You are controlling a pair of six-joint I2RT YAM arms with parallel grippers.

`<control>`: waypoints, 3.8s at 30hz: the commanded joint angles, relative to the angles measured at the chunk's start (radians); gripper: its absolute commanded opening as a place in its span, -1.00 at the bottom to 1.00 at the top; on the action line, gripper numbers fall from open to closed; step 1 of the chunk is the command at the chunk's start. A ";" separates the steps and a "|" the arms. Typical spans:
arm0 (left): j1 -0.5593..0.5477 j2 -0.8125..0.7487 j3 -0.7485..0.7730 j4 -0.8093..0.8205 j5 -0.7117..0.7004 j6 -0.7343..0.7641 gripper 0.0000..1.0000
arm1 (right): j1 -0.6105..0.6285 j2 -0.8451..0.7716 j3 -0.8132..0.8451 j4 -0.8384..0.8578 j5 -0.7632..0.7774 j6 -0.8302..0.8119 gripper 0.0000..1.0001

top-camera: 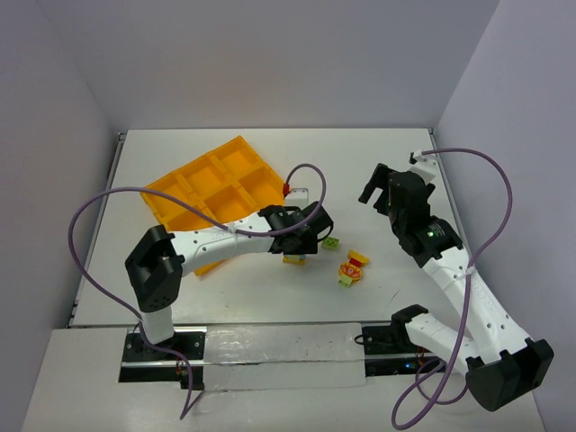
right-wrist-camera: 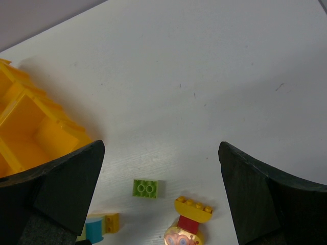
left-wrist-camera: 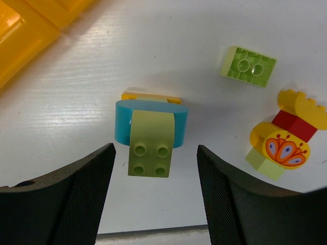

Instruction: Sort the legos into containers by color

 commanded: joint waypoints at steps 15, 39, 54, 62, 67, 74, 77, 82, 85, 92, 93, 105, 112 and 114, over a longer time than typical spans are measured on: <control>-0.010 0.053 0.069 -0.069 -0.052 -0.013 0.06 | -0.005 0.000 -0.010 0.023 -0.009 0.012 1.00; 0.319 -0.294 -0.019 0.165 0.567 0.473 -1.00 | -0.003 -0.122 -0.055 0.192 -0.634 -0.255 0.99; 0.480 -0.356 -0.093 0.330 0.980 0.596 -1.00 | 0.255 -0.053 -0.065 0.250 -0.726 -0.706 0.84; 0.487 -0.327 -0.060 0.306 0.986 0.592 -1.00 | 0.362 0.079 0.008 0.319 -0.602 -0.711 0.86; 0.494 -0.330 -0.055 0.297 0.988 0.589 -1.00 | 0.383 0.179 0.065 0.293 -0.564 -0.740 0.82; 0.498 -0.340 -0.050 0.293 0.990 0.587 -1.00 | 0.391 0.237 0.065 0.346 -0.544 -0.720 0.65; 0.498 -0.340 -0.052 0.295 0.989 0.585 -1.00 | 0.394 0.252 0.062 0.358 -0.543 -0.721 0.64; 0.498 -0.344 -0.055 0.295 0.988 0.579 -1.00 | 0.401 0.273 0.063 0.372 -0.575 -0.708 0.47; 0.498 -0.349 -0.053 0.300 0.989 0.572 -1.00 | 0.402 0.281 0.050 0.407 -0.575 -0.691 0.43; 0.500 -0.358 -0.056 0.305 0.992 0.571 -1.00 | 0.406 0.299 0.022 0.470 -0.574 -0.649 0.11; 0.500 -0.359 -0.056 0.303 0.989 0.572 -1.00 | 0.407 0.301 0.019 0.472 -0.574 -0.644 0.09; 0.507 -0.377 -0.067 0.320 0.984 0.568 -1.00 | 0.412 0.313 -0.030 0.530 -0.525 -0.586 -0.86; 0.548 -0.398 -0.082 0.332 0.992 0.569 -1.00 | 0.412 0.264 -0.092 0.553 -0.462 -0.564 -1.00; 0.576 -0.414 -0.100 0.350 1.009 0.556 -1.00 | 0.412 0.233 -0.125 0.570 -0.414 -0.550 -1.00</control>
